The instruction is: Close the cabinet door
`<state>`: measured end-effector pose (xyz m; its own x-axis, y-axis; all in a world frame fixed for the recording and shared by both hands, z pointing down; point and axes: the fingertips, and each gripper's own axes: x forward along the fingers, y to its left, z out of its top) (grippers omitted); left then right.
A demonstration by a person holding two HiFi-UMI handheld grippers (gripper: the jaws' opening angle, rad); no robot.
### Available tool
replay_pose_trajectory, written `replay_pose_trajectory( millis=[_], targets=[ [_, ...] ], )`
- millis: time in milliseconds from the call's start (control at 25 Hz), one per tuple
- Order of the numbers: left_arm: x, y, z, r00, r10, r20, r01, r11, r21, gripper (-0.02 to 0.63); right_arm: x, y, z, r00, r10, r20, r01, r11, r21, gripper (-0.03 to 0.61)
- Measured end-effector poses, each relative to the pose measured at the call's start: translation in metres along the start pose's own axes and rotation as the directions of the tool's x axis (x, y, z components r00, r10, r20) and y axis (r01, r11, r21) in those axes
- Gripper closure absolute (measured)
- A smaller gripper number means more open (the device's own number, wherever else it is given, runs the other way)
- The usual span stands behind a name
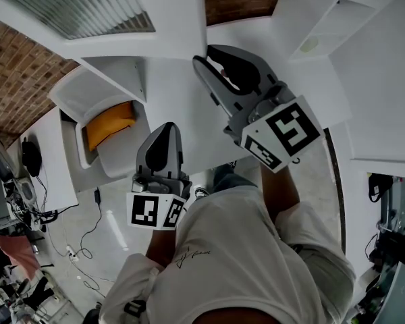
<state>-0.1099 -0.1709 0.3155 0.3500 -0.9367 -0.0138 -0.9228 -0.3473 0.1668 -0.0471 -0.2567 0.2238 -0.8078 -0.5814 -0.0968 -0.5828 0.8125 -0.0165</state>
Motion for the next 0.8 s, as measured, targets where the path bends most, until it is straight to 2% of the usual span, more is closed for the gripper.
replay_pose_trajectory(
  millis=[800],
  targets=[
    [0.012,-0.001,-0.002,1.0,0.005,-0.003,-0.005,1.0,0.001,0.597,0.008,-0.019,-0.001,1.0,-0.017,0.005,0.017,1.0,0.009,0.486]
  ],
)
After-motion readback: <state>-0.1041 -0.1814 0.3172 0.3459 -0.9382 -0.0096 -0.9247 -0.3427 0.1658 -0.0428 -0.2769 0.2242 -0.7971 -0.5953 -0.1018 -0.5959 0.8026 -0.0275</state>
